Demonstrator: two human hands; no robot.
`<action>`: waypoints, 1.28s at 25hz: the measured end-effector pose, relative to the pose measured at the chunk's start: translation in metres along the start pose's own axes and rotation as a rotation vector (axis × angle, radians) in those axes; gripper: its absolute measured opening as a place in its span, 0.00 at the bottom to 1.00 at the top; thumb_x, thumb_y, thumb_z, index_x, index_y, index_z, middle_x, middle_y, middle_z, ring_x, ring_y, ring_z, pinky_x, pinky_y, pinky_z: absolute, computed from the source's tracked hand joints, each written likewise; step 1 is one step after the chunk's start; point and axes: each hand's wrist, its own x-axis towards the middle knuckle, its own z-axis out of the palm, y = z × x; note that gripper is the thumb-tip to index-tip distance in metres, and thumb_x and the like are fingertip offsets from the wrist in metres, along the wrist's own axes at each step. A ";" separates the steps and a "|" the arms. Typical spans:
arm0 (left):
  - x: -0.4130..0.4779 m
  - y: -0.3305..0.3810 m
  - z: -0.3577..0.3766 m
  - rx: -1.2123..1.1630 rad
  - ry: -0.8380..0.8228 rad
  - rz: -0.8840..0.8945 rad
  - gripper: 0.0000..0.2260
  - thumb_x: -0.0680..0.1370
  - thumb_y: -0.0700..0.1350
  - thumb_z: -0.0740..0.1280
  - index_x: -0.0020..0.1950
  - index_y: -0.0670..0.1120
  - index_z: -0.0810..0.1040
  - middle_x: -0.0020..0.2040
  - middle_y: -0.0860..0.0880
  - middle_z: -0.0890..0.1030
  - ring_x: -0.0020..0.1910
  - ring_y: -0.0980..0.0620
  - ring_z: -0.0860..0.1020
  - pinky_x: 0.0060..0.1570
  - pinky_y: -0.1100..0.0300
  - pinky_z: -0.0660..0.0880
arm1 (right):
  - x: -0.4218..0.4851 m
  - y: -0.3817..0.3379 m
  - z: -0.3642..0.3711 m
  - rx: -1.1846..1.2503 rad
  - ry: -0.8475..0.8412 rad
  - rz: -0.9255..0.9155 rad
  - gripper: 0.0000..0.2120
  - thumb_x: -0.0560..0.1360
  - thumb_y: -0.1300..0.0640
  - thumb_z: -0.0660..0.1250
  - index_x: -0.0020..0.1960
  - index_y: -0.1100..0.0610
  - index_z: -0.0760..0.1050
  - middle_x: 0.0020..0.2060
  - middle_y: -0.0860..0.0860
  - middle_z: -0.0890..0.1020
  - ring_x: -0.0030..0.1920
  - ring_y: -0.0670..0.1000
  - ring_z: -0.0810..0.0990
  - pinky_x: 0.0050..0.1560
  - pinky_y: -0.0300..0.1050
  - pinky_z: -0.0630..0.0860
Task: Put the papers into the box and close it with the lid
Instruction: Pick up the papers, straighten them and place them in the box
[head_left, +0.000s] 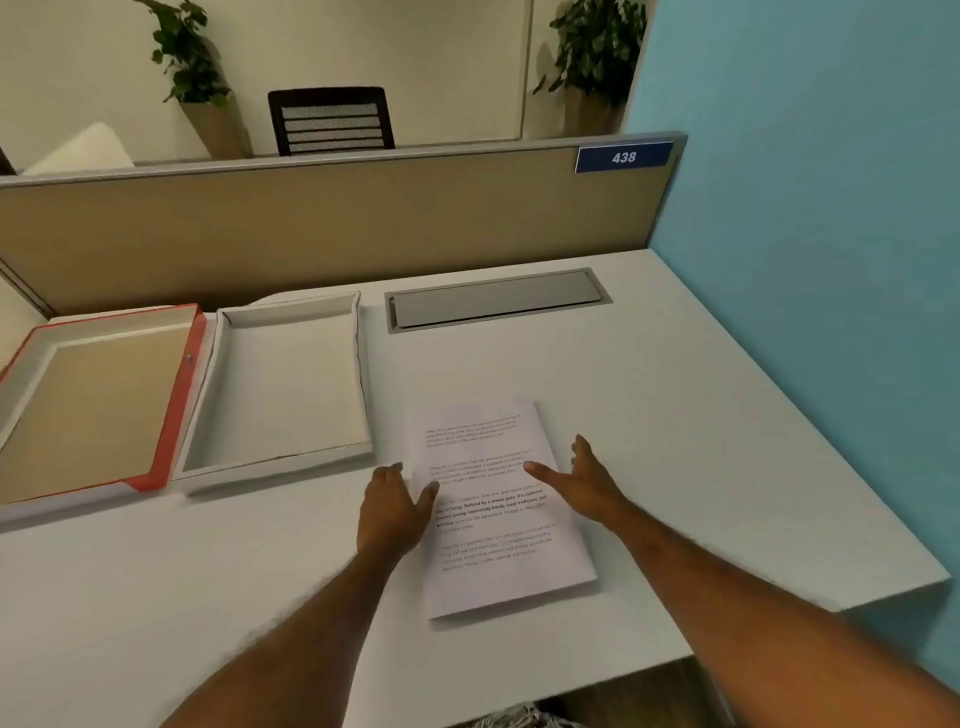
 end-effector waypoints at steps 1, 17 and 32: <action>0.000 0.002 0.004 -0.055 0.024 -0.055 0.32 0.76 0.59 0.65 0.72 0.40 0.66 0.70 0.40 0.69 0.67 0.40 0.71 0.65 0.46 0.70 | 0.001 0.001 0.002 0.041 0.039 0.030 0.55 0.68 0.36 0.71 0.79 0.59 0.43 0.79 0.57 0.55 0.77 0.57 0.58 0.76 0.55 0.60; 0.014 0.028 0.012 0.031 -0.118 -0.262 0.40 0.65 0.62 0.76 0.66 0.41 0.65 0.62 0.41 0.73 0.60 0.41 0.75 0.54 0.48 0.75 | 0.041 -0.015 0.022 -0.040 0.095 0.256 0.40 0.65 0.42 0.75 0.68 0.64 0.69 0.66 0.61 0.76 0.64 0.61 0.76 0.64 0.54 0.75; 0.021 0.029 0.006 0.005 -0.166 -0.275 0.43 0.64 0.60 0.77 0.68 0.41 0.62 0.64 0.41 0.71 0.62 0.41 0.74 0.59 0.46 0.76 | 0.049 -0.017 0.041 0.092 0.234 0.233 0.31 0.67 0.46 0.75 0.62 0.63 0.72 0.57 0.58 0.81 0.54 0.59 0.82 0.53 0.50 0.80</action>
